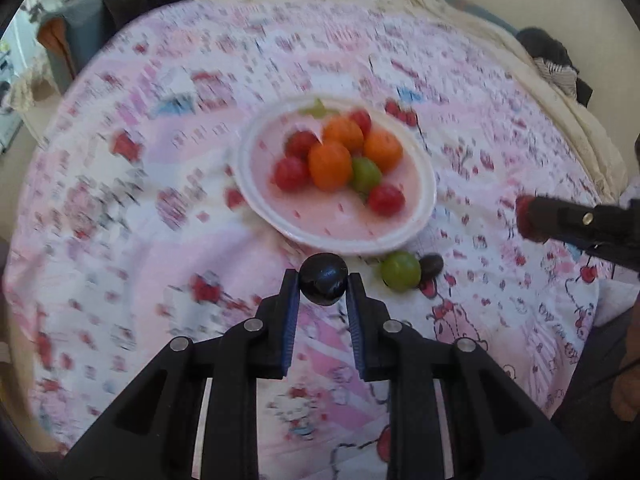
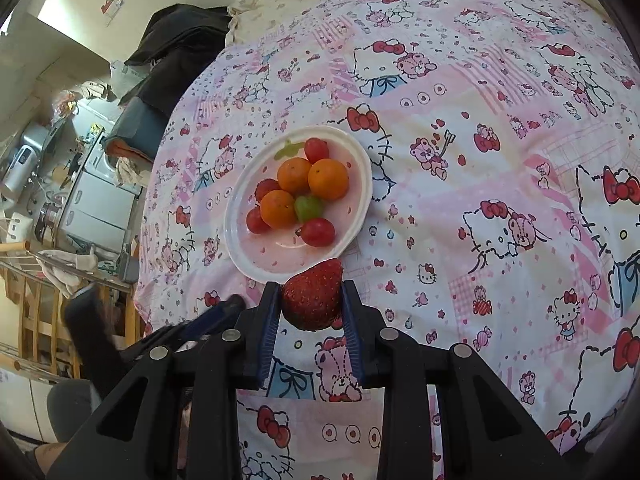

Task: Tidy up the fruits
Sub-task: 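Carry both fruits over the white plate and open the right tool to release the strawberry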

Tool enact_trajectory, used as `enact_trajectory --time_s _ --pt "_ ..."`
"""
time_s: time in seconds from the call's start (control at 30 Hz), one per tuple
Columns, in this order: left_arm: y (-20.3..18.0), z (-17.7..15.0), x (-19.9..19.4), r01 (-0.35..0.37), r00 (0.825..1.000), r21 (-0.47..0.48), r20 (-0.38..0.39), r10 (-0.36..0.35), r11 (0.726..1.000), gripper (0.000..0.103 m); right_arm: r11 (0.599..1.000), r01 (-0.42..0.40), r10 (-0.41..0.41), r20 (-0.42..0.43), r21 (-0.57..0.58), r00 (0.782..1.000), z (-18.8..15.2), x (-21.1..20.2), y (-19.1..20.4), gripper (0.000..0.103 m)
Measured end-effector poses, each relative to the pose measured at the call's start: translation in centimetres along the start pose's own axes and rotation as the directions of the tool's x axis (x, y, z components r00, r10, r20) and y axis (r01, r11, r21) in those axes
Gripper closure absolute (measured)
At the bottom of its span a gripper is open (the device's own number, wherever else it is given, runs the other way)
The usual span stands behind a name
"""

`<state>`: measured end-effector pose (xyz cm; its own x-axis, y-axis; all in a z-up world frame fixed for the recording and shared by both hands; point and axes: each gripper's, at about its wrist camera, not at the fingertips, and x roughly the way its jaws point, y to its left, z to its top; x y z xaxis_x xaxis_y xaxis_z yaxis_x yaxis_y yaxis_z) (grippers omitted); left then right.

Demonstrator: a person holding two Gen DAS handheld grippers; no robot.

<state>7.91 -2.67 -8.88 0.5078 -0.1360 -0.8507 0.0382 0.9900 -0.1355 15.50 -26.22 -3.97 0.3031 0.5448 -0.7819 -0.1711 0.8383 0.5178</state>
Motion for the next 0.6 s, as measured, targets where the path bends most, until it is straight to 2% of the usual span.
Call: enact_trajectory --time_s 0.07,0.3,0.6 --pt "0.6 1.0 -1.5 -0.027 0.998 -0.004 0.051 0.027 1.000 0.083 1.000 -0.018 0.017 0.014 0.006 1.000 0.5 -0.4 0.1 0.071" --pt "1.9 5.4 -3.2 -0.056 0.989 0.008 0.135 0.055 0.998 0.083 0.999 -0.031 0.032 0.051 -0.021 0.998 4.1 -0.1 1.0 0.071" --pt "1.4 8.1 0.1 -0.052 0.994 0.031 0.101 0.049 0.998 0.083 0.999 -0.010 0.009 -0.022 -0.038 1.000 7.5 4.4 0.7 0.071"
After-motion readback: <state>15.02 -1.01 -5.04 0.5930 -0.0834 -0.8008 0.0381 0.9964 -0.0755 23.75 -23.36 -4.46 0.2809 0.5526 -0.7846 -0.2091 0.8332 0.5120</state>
